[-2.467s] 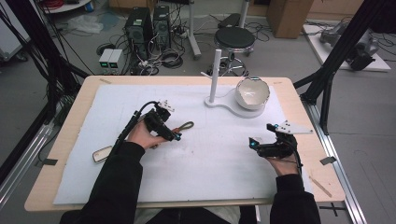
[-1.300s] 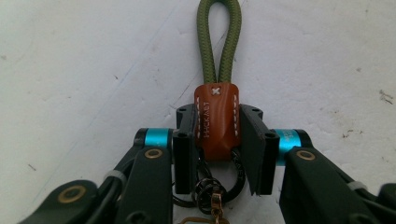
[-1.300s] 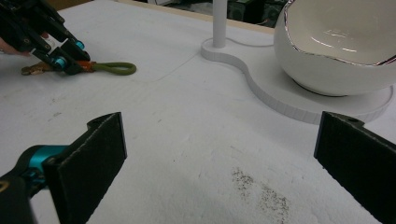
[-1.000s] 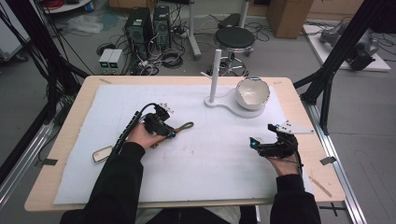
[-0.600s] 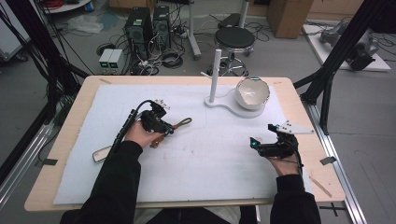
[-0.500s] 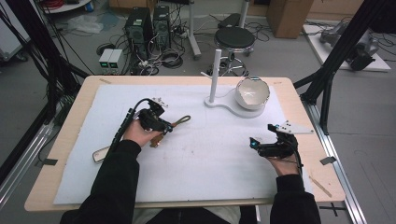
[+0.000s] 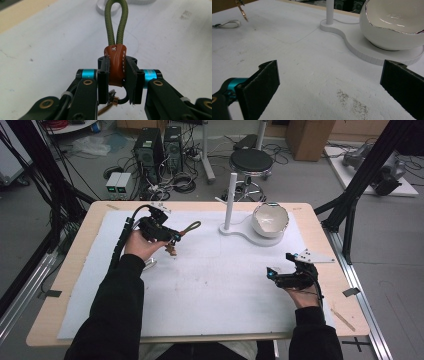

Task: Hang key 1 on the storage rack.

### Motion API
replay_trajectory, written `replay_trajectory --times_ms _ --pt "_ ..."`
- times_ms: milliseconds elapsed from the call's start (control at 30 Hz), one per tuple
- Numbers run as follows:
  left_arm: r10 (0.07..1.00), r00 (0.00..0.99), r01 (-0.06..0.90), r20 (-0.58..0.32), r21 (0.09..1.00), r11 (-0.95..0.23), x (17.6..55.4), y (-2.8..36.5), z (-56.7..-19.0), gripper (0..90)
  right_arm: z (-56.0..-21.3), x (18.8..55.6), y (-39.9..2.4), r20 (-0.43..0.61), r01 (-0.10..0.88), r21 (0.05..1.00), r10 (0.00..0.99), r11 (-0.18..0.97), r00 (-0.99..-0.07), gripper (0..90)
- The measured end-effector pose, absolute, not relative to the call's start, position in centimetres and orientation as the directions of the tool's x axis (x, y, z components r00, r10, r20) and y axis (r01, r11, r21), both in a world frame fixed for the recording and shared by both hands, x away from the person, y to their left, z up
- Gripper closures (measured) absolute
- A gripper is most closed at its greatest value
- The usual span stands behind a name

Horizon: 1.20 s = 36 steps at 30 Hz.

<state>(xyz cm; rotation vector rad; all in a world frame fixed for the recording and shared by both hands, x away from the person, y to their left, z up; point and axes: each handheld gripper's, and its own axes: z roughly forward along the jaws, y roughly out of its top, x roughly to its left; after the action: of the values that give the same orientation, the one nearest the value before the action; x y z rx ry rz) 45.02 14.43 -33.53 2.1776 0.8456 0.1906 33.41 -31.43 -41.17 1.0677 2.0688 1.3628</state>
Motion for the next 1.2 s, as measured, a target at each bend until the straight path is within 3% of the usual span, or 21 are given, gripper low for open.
replay_trajectory --times_ms 1200 --pt "0.646 0.76 0.467 -0.076 0.755 -0.461 49.2 12.0 -27.6 73.8 -41.2 33.5 -31.6 0.054 0.366 0.906 0.8 0.212 -0.597 1.3"
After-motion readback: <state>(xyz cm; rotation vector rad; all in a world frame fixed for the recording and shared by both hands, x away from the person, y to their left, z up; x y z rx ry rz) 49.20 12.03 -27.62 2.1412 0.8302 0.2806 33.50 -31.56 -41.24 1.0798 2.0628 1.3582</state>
